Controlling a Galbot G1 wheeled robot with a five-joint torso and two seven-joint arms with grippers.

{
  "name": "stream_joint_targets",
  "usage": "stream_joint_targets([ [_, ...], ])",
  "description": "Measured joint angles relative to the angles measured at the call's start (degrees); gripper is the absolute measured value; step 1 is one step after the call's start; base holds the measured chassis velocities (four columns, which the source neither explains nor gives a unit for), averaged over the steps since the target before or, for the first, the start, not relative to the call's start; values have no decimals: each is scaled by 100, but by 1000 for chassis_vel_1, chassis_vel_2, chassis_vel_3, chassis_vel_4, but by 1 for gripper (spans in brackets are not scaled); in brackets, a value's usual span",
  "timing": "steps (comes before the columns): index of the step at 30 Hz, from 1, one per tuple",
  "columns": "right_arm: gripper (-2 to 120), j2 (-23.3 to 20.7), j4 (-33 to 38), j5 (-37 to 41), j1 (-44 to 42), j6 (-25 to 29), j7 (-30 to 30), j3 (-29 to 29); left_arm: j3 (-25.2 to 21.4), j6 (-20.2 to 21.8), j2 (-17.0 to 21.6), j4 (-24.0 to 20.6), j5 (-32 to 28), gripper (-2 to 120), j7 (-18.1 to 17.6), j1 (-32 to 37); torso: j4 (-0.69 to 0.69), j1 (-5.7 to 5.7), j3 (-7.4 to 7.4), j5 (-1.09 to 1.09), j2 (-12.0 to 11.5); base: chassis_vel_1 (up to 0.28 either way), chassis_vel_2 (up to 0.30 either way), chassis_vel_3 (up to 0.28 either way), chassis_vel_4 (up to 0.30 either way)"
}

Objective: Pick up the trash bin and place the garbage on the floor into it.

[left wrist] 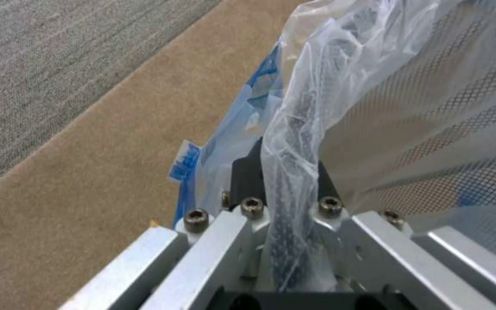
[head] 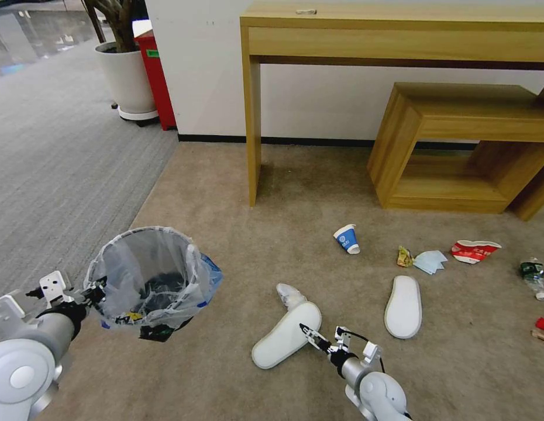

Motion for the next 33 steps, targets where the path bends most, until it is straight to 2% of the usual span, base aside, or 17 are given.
stream_joint_targets([
  [6, 78, -3, -13, -26, 18, 54, -141, 2, -5, 0, -7, -12, 21, 1, 2, 7, 0, 0, 0, 0, 0, 0, 0, 0, 0],
  [7, 78, -3, -13, -26, 18, 54, -141, 2, -5, 0, -7, -12, 21, 1, 2, 7, 0, 0, 0, 0, 0, 0, 0, 0, 0],
  [9, 67, -8, -28, -46, 33, 81, -180, 1, 14, 0, -22, -17, 45, 1, 3, 6, 0, 0, 0, 0, 0, 0, 0, 0, 0],
  [10, 67, -8, -28, -46, 33, 81, -180, 1, 14, 0, -22, -17, 45, 1, 3, 6, 0, 0, 0, 0, 0, 0, 0, 0, 0],
  [12, 55, -14, -66, -62, 51, 116, -218, -1, 35, 0, -43, -18, 80, 1, 3, 6, 0, 0, 0, 0, 0, 0, 0, 0, 0],
  [14, 52, -16, -75, -68, 55, 126, -245, -3, 40, 0, -48, -18, 90, 1, 3, 5, 0, 0, 0, 0, 0, 0, 0, 0, 0],
  [17, 37, -20, -98, -133, 68, 195, -409, -23, 51, 0, -65, -17, 119, 1, 3, 0, 0, 0, 0, 0, 0, 0, 0, 0, 0],
  [21, 28, -20, -104, -186, 78, 257, -444, -48, 56, 0, -72, -15, 133, 1, 3, -4, 0, 0, 0, 0, 0, 0, 0, 0, 0],
  [24, 13, -21, -103, -234, 80, 365, -454, -86, 69, 0, -78, -12, 141, 1, 3, -9, 0, 0, 0, 0, 0, 0, 0, 0, 0],
  [25, 13, -21, -103, -234, 80, 365, -454, -86, 69, 0, -78, -12, 141, 1, 3, -9, 0, 0, 0, 0, 0, 0, 0, 0, 0],
  [27, 3, -26, -94, -275, 68, 442, -454, -103, 74, 0, -79, -6, 142, 1, 4, -10, 0, 0, 0, 1, 0, 0, 0, 0, 0],
  [33, 0, -32, -85, -351, 37, 675, -396, -121, 90, 0, -68, 0, 141, 1, 8, -11, 0, 0, 0, 1, 0, 0, 0, 0, 0],
])
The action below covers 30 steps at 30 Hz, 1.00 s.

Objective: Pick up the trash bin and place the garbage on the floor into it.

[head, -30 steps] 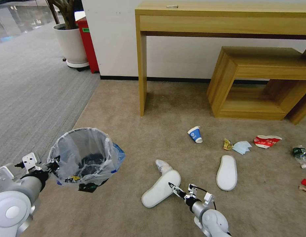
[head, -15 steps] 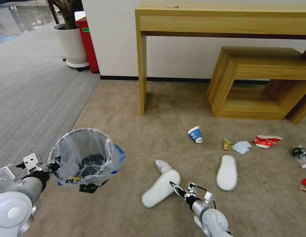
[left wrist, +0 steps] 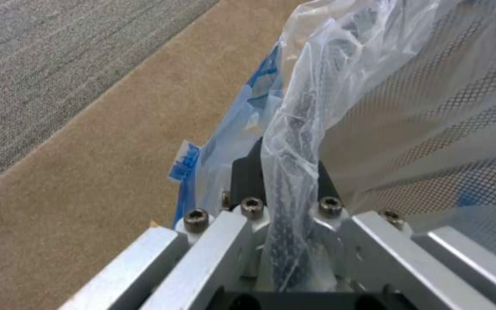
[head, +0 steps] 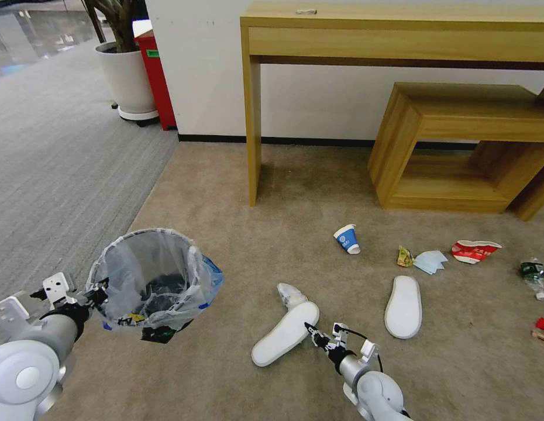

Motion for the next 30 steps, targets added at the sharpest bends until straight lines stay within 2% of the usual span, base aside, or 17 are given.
stream_joint_targets([
  [6, 0, -57, 244, 0, -114, 319, 144, -32, 27, 0, 31, -20, -1, 1, 4, 13, 0, 0, 0, 0, 0, 0, 0, 0, 0],
  [10, 0, -198, 738, -51, -345, 679, 109, -19, 71, 0, 159, -132, -28, 1, 2, 87, 0, 0, 0, 0, 0, 0, 0, 0, 0],
  [12, 0, -340, 1202, -124, -496, 961, -39, 70, 157, 0, 320, -272, -60, 1, -42, 172, 0, 0, 0, 0, 0, 0, 0, 0, 0],
  [15, 0, -420, 1485, -120, -557, 1087, -121, 141, 236, 0, 420, -359, -85, 1, -90, 220, 0, 0, 0, 0, 0, 0, 0, 0, 0],
  [17, 0, -574, 1995, -34, -628, 1360, -419, 288, 359, -1, 588, -491, -216, 1, -214, 302, 0, 0, 0, 0, 0, 0, 0, 0, 0],
  [19, 0, -637, 2158, -2, -639, 1474, -592, 355, 399, 0, 651, -531, -292, 1, -265, 335, 0, 0, 0, 0, 0, 0, 0, 0, 0],
  [20, 0, -747, 2395, 61, -640, 1652, -895, 445, 450, 0, 756, -594, -525, 1, -403, 382, 0, 0, 0, 0, 0, 0, 0, 0, 0],
  [22, 0, -803, 2499, 120, -635, 1733, -1057, 480, 465, 0, 802, -626, -708, 1, -504, 396, 0, 0, 0, 0, 0, 0, 0, 0, 0],
  [24, 0, -971, 2744, 348, -606, 1906, -1470, 550, 509, 0, 937, -731, -1446, 1, -981, 424, 0, 0, 0, 1, 0, 0, 0, 0, 0],
  [25, 0, -971, 2744, 348, -606, 1906, -1470, 550, 509, 0, 937, -731, -1446, 1, -981, 424, 0, 0, 0, 1, 0, 0, 0, 0, 0],
  [27, 0, -1141, 2982, 611, -535, 2068, -1923, 596, 538, -1, 1087, -842, -2255, 1, -1400, 469, -1, 0, 0, 0, 0, 0, 0, 0, 0],
  [28, 0, -1141, 2982, 611, -535, 2068, -1923, 596, 538, -1, 1087, -842, -2255, 1, -1400, 469, -1, 0, 0, 0, 0, 0, 0, 0, 0],
  [30, 0, -1256, 3121, 760, -453, 2172, -2257, 599, 585, -1, 1187, -917, -2657, 1, -1566, 506, 0, 0, 0, 1, 0, 0, 0, 0, 0],
])
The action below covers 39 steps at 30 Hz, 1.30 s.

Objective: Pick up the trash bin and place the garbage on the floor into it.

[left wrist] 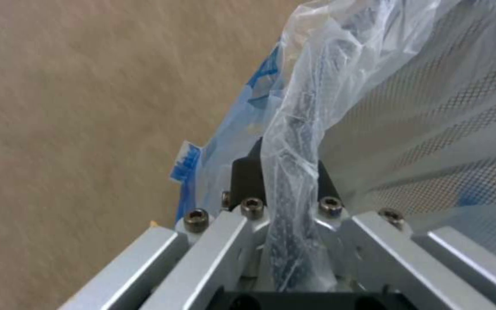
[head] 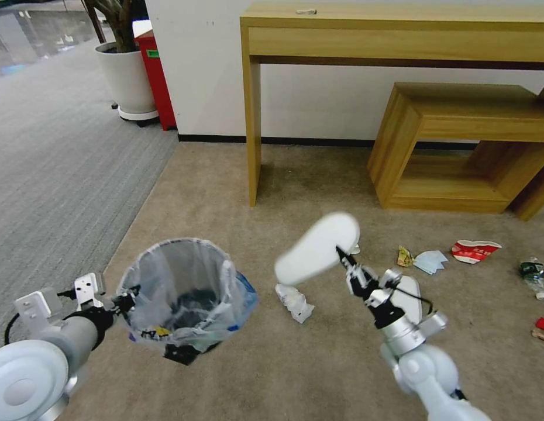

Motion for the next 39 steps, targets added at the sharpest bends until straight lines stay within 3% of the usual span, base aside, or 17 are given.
stream_joint_targets([
  [6, 0, -227, 267, 223, 270, 188, -541, -155, 239, -1, 96, -34, -107, 1, -105, 32, 0, 0, 0, 0, 0, 0, 0, 0, 0],
  [11, 0, -561, 442, 254, 668, 298, -1125, -451, 744, -2, -13, 63, 84, 1, -105, -44, 1, 0, 0, 0, 0, 0, 0, 0, 0],
  [13, 0, -709, 430, 130, 916, 307, -1511, -598, 1055, -2, -39, 147, 164, 1, -90, -116, 0, 0, 0, -1, 0, 0, 0, 0, 0],
  [24, 0, -1255, 159, -499, 1955, 196, -2282, -1278, 1781, -2, 28, 331, 461, 1, -30, -317, 1, 0, 0, -1, 0, 0, 0, 0, 0],
  [34, 0, -1369, -268, -1546, 2802, 163, -2897, -1753, 2010, 0, 303, 298, 486, 1, 13, -332, 1, 0, 0, -1, 0, 0, 0, 0, 0],
  [39, 0, -1358, -363, -1659, 2840, 140, -3000, -1755, 2011, 0, 344, 273, 487, 1, 18, -320, 1, 0, 0, -1, 0, 0, 0, 0, 0],
])
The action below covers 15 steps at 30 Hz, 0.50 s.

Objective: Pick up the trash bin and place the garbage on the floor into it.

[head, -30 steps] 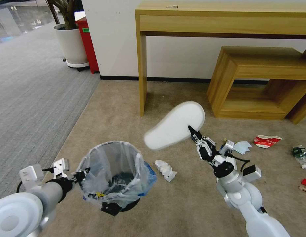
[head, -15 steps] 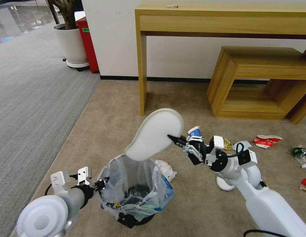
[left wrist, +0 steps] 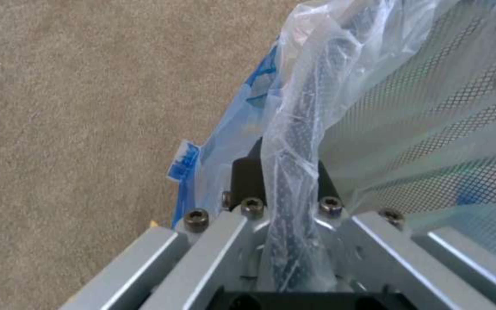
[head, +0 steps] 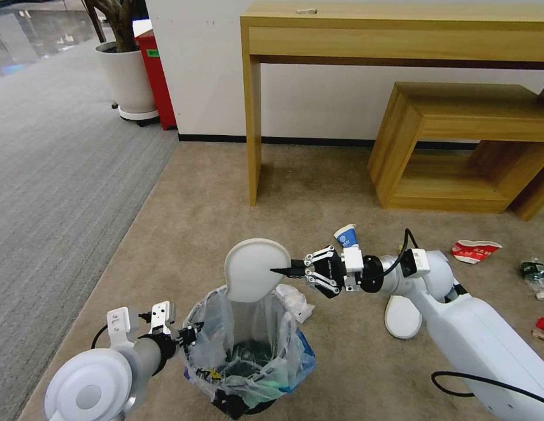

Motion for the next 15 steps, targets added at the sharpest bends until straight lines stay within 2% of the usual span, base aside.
stream_joint_targets([
  [4, 0, -43, -65, -58, 0, -144, -168, 57, 0, 0, 52, -9, 17, 1, 18, 5, 0, 0, 0, 0, 0, 0, 0, 0, 0],
  [7, 0, -98, -107, -257, -2, -370, -564, 212, 3, 0, 117, -6, 23, 1, 45, -33, 0, 0, 0, 0, 0, 0, 0, 0, 0],
  [15, 0, -124, -153, -412, -96, -467, -817, 320, 2, 1, 145, -8, 14, 1, 82, -61, 0, 0, 0, 0, 0, 0, 0, 0, 0],
])
